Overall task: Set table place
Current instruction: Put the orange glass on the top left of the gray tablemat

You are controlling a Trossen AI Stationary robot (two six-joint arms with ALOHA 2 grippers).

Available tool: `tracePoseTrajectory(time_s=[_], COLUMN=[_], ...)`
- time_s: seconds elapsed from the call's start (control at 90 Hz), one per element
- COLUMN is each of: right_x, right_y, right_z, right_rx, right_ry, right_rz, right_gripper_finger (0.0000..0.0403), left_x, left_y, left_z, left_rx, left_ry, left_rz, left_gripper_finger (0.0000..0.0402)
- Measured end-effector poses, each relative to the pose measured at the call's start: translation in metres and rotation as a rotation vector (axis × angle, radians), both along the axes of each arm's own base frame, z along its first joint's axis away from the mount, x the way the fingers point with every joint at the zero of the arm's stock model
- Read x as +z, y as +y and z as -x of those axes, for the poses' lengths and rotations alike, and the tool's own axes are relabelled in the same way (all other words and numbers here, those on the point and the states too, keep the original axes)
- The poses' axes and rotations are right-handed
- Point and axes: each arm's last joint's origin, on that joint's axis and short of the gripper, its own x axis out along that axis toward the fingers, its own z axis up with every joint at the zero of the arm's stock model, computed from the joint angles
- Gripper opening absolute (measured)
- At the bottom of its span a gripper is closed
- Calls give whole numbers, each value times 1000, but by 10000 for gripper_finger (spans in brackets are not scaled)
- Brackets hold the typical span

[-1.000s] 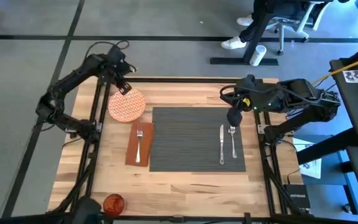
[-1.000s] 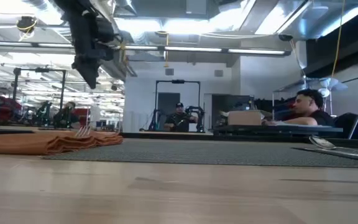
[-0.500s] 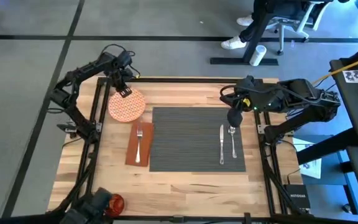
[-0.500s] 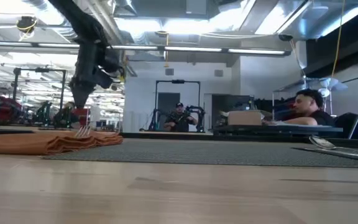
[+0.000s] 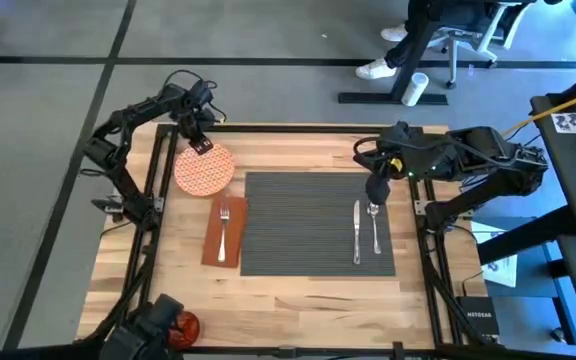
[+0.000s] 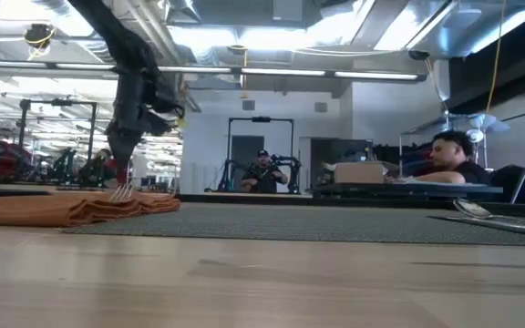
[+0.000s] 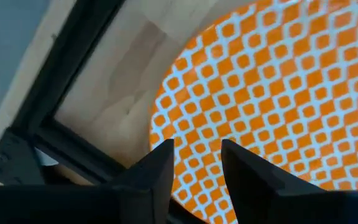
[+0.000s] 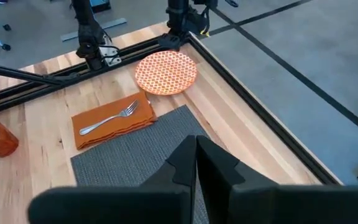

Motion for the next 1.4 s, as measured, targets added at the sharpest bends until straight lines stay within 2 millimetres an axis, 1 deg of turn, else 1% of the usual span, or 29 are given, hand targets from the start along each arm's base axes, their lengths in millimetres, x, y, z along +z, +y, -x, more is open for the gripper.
tracePoseTrajectory(time_s=[0.267, 0.5, 0.644, 0.8, 0.956, 1.089, 1.244, 1.4], right_x=[0, 0, 0, 0, 0, 0, 0, 0], right_y=[0, 0, 0, 0, 0, 0, 0, 0], right_z=[0, 0, 0, 0, 0, 0, 0, 0], right_rx=[2, -2, -2, -2, -3, -3, -1, 1], right_ry=[-2, -4, -4, -4, -4, -3, -2, 0], right_rz=[-10, -16, -15, -16, -15, -15, -13, -10], right_gripper_finger=[0, 0, 0, 0, 0, 0, 0, 0], left_x=[-11, -13, -13, -12, -2, 14, 31, 41], left_y=[5, 10, 10, 7, 3, 1, -7, -22], left_z=[-2, 2, 4, 1, -8, -19, -30, -42], left_rx=[-11, 49, 65, 88, 62, 62, 19, 22], left_ry=[9, 4, 9, -5, -5, -37, -64, -43], left_rz=[24, -1, 8, 34, 35, -13, -55, -17], left_gripper_finger=[118, 118, 118, 118, 118, 118, 118, 118])
